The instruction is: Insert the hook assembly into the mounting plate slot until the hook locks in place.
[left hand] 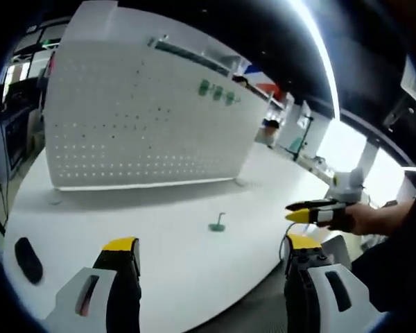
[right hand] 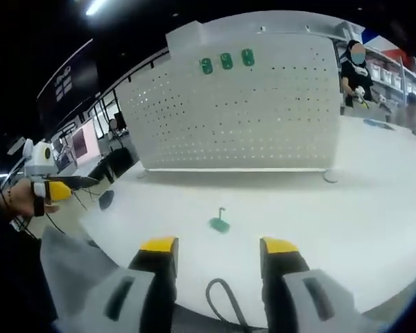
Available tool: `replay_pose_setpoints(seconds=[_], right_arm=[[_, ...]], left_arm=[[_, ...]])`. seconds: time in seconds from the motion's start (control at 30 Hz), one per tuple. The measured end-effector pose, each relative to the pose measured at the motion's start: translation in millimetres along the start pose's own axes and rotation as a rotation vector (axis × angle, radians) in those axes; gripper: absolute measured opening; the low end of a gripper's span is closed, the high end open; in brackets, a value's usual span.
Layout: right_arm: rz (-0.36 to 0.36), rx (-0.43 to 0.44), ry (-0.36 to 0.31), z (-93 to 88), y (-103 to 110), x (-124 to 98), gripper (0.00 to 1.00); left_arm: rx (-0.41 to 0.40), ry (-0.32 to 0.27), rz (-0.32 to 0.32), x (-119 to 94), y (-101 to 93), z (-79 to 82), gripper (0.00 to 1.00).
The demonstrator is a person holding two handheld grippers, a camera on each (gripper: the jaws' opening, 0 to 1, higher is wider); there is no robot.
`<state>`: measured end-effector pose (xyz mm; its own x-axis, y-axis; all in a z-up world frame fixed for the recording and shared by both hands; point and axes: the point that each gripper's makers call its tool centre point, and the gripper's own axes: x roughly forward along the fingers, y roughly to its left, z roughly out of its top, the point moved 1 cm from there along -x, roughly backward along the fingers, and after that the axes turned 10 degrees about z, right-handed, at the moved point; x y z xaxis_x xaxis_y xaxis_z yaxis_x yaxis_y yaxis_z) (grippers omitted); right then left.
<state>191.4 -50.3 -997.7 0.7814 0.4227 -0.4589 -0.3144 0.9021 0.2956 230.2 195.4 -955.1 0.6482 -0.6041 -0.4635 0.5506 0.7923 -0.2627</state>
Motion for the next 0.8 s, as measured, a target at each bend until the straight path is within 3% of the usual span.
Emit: replay_pose_setpoints(seconds=[0.17, 0.43, 0.8], right_arm=[[0.019, 0.002, 0.006, 0.7, 9, 6, 0.42], [0.068, 0.008, 0.033, -1.9, 18, 33, 0.41], [0.07, 0.077, 0.075, -21.0, 8, 75, 0.37]], left_arm=[[-0.004, -0.009, 0.012, -1, 3.6, 3.8, 0.87], [-0.011, 0.003, 0.026, -2, 8.8, 0.9, 0.87], [-0.019, 0.012, 0.041, -1, 16.9, 2.7, 0.86]])
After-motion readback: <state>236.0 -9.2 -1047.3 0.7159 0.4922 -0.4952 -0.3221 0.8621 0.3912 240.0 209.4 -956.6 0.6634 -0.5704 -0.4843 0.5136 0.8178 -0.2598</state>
